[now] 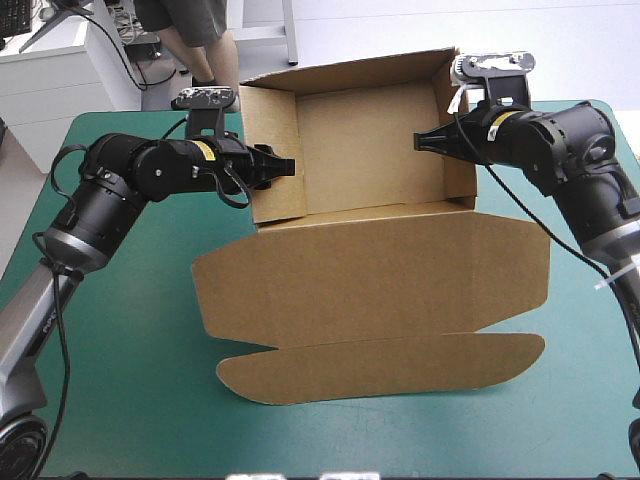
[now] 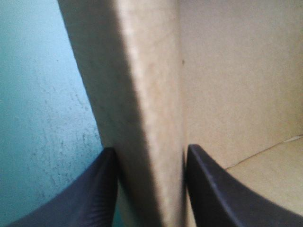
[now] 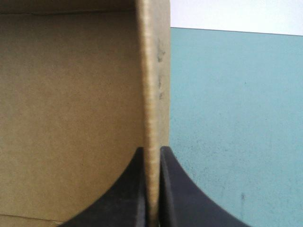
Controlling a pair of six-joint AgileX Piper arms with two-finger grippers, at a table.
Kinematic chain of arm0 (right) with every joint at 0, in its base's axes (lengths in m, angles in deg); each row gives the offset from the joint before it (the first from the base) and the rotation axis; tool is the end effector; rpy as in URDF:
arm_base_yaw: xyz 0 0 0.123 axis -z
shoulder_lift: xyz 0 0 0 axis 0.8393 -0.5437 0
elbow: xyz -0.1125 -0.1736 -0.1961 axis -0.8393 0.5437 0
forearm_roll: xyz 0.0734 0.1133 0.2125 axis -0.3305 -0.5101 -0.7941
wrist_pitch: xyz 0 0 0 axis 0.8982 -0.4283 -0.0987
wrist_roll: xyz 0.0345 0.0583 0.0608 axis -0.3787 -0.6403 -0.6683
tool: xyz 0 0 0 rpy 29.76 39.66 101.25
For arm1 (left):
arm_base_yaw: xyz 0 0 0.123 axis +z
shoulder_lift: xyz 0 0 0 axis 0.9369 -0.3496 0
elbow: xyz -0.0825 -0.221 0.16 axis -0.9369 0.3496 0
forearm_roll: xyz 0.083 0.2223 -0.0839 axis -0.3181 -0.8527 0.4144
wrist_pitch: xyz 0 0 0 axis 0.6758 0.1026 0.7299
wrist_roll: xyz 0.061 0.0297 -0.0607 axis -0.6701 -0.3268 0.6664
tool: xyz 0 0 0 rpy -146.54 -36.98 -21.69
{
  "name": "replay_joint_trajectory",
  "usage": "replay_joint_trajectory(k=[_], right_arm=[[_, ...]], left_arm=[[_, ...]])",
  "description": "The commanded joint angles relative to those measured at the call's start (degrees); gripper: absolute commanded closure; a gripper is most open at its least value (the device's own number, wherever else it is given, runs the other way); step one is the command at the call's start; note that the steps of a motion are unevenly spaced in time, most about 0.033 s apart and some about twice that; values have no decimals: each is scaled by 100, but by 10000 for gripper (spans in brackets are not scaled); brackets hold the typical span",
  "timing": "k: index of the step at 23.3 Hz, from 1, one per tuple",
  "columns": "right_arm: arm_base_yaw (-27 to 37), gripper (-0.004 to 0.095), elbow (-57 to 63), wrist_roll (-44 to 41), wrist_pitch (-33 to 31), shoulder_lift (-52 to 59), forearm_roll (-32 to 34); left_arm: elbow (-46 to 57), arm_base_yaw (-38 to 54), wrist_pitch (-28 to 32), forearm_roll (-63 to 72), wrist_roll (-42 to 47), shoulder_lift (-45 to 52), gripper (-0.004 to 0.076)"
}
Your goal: Fold the box
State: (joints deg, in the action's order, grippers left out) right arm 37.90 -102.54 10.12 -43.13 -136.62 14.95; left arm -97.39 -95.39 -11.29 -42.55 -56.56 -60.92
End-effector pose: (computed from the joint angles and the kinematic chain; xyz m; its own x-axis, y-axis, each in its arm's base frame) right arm 0.3052 0.0985 0.4556 -0.5828 -0.0219 -0.8123 -0.1691 0.9810 0.0948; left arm 0.2968 -0.1585 0.4242 -0.6859 0.0327 -0.7269 0.3604 0.8832 -0.3003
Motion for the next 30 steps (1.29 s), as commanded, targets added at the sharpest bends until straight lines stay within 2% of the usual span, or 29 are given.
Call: replay_joint_trajectory(k=[1, 2, 4, 8, 13, 18, 27, 30], right_arm=[[-33, 920, -164, -53, 266, 29, -292], [-33, 920, -164, -53, 214, -73, -292], [-33, 920, -164, -53, 145, -181, -365], [-33, 920, -164, -24, -107, -354, -561], [-33, 921, -164, 30, -827, -681, -561], [-33, 921, -164, 82, -1226, -966, -561], [-33, 921, -164, 82, -1266, -1464, -561], [-33, 921, -164, 82, -1322, -1709, -591]], left_arm=[[-289, -150, 373, 274, 116, 123, 538], [-289, -150, 309, 274, 116, 109, 631], [-289, -150, 254, 230, 106, 109, 734], [-289, -150, 162, 208, 90, 43, 732], [-289, -138, -492, 162, 90, -483, 732], [-289, -138, -807, -125, 90, -751, 732], [-289, -128, -934, -920, 158, -841, 732], [-289, -128, -1346, -999, 134, -1130, 732]])
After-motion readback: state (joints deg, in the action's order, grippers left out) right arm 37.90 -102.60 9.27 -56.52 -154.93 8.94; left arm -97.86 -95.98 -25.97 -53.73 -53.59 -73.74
